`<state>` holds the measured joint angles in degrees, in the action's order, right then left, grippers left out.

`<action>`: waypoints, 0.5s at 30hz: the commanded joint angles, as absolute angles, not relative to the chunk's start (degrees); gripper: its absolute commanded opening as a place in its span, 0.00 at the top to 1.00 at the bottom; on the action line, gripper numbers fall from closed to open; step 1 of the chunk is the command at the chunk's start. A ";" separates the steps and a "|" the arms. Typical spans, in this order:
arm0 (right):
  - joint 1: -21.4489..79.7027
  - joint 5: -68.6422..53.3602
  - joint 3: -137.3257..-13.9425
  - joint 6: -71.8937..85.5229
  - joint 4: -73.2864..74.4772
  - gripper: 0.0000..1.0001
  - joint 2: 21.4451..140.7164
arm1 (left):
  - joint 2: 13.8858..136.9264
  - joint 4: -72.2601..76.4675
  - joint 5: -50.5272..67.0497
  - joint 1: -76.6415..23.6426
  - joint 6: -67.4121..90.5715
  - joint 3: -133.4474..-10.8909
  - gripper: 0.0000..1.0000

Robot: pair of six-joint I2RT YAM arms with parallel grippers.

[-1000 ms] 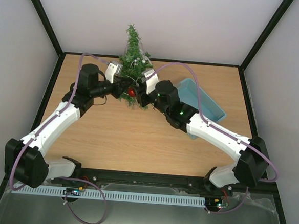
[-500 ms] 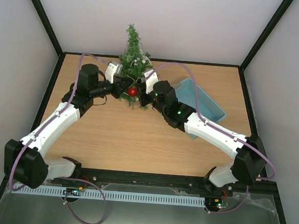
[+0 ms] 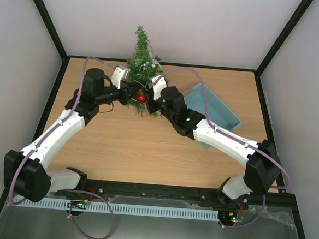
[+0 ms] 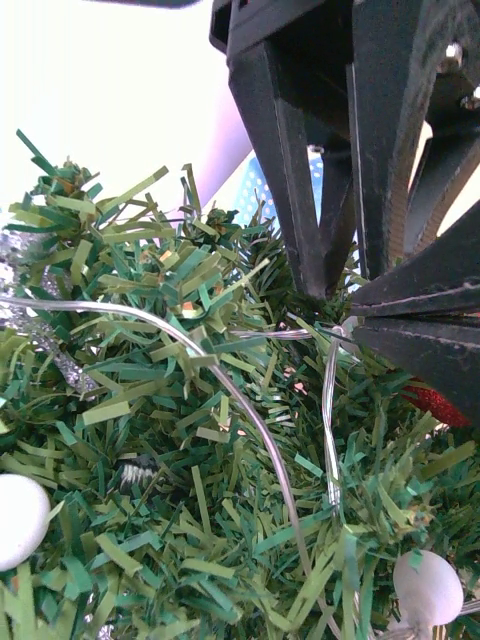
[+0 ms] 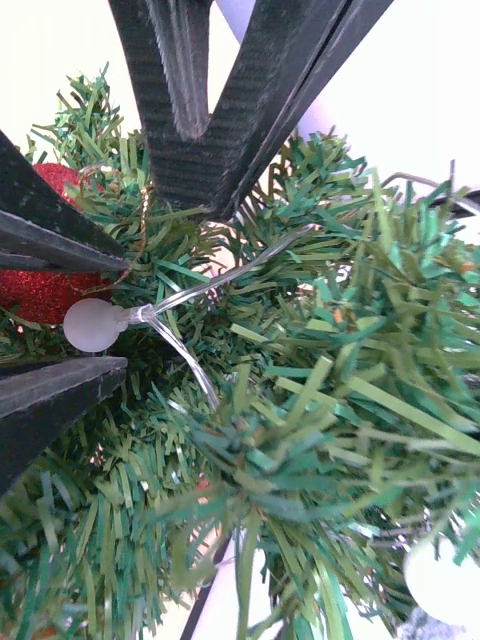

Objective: Decorate the small christmas tree
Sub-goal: Hang the decoration item on the Christmas tree.

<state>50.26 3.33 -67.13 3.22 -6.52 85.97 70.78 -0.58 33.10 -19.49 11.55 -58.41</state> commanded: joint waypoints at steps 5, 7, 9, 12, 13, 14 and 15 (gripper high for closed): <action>50.08 2.65 -68.19 2.89 -9.13 0.77 87.16 | 68.53 -1.45 30.43 -19.78 9.76 -58.05 0.98; 50.09 2.64 -67.71 3.06 -9.27 0.77 86.82 | 68.43 -1.56 30.41 -19.78 9.76 -57.84 0.98; 50.08 2.65 -67.35 3.16 -9.29 0.77 86.55 | 68.36 -1.94 30.14 -19.78 9.67 -57.73 0.98; 50.10 2.41 -67.22 3.12 -9.31 0.77 86.16 | 67.45 -2.01 29.52 -19.78 9.65 -57.19 0.98; 50.08 2.33 -67.17 3.10 -9.32 0.77 86.08 | 67.14 -1.69 29.45 -19.78 9.71 -56.82 0.98; 50.07 2.29 -67.15 3.09 -9.39 0.77 86.02 | 66.81 -1.33 29.43 -19.78 9.77 -56.55 0.98; 50.04 2.31 -67.23 3.03 -9.40 0.77 85.96 | 66.67 -1.04 29.40 -19.78 9.94 -56.40 0.98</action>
<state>50.26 2.42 -67.11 3.05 -7.57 87.24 68.82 -2.07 30.11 -19.51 10.57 -57.60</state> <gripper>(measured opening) 0.232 0.026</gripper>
